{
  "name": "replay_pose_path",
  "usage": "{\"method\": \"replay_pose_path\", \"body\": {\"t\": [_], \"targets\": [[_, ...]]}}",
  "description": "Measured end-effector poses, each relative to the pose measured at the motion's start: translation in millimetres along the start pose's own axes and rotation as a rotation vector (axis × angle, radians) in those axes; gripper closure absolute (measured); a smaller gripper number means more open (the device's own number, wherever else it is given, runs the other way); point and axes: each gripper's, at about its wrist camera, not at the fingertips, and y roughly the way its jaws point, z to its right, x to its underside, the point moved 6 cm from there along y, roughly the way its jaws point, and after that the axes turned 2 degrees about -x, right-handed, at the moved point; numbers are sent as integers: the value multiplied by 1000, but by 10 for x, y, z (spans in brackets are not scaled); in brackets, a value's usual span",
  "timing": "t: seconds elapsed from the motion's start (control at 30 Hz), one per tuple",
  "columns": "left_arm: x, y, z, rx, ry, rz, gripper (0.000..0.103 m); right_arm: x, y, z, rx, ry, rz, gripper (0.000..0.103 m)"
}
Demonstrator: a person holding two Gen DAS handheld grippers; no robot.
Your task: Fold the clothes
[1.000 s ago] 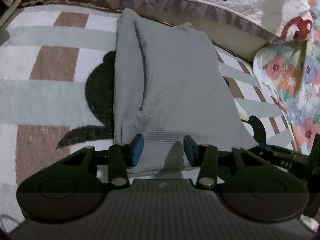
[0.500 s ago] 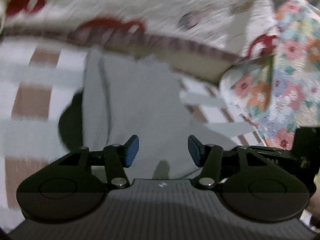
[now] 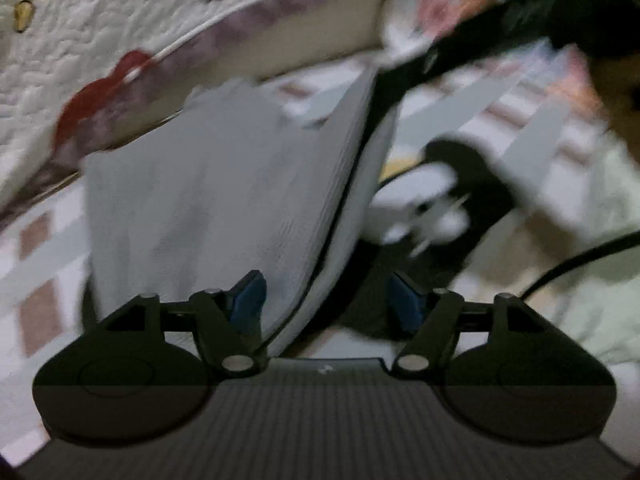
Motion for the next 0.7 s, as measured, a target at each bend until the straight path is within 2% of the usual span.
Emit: {"method": "replay_pose_path", "body": {"t": [0.1, 0.17, 0.27, 0.43, 0.5, 0.57, 0.6, 0.63, 0.67, 0.7], "targets": [[20, -17, -79, -9, -35, 11, 35, 10, -19, -50, 19, -88, -8, 99], [-26, -4, -143, -17, -63, 34, 40, 37, -8, -53, 26, -127, -23, 99], [-82, 76, -250, -64, -43, 54, 40, 32, 1, -13, 14, -107, -27, 99], [-51, 115, -212, -7, -15, 65, 39, -7, 32, -8, 14, -102, -21, 99], [-7, 102, -51, 26, 90, 56, 36, -32, 52, -10, 14, -109, -18, 99], [30, 97, 112, -33, 216, 81, 36, -40, 76, -7, 13, -108, -19, 99], [34, 132, 156, -56, 246, 76, 37, -32, 87, -10, 13, -109, -22, 99], [25, 173, 171, -62, 246, 69, 42, -21, 97, -16, 14, -112, -26, 99], [6, 205, 155, -60, 220, 66, 60, -8, 102, -25, 14, -119, -29, 99], [-26, 235, 103, -61, 169, 61, 74, 9, 104, -41, 11, -131, -35, 99]]}}
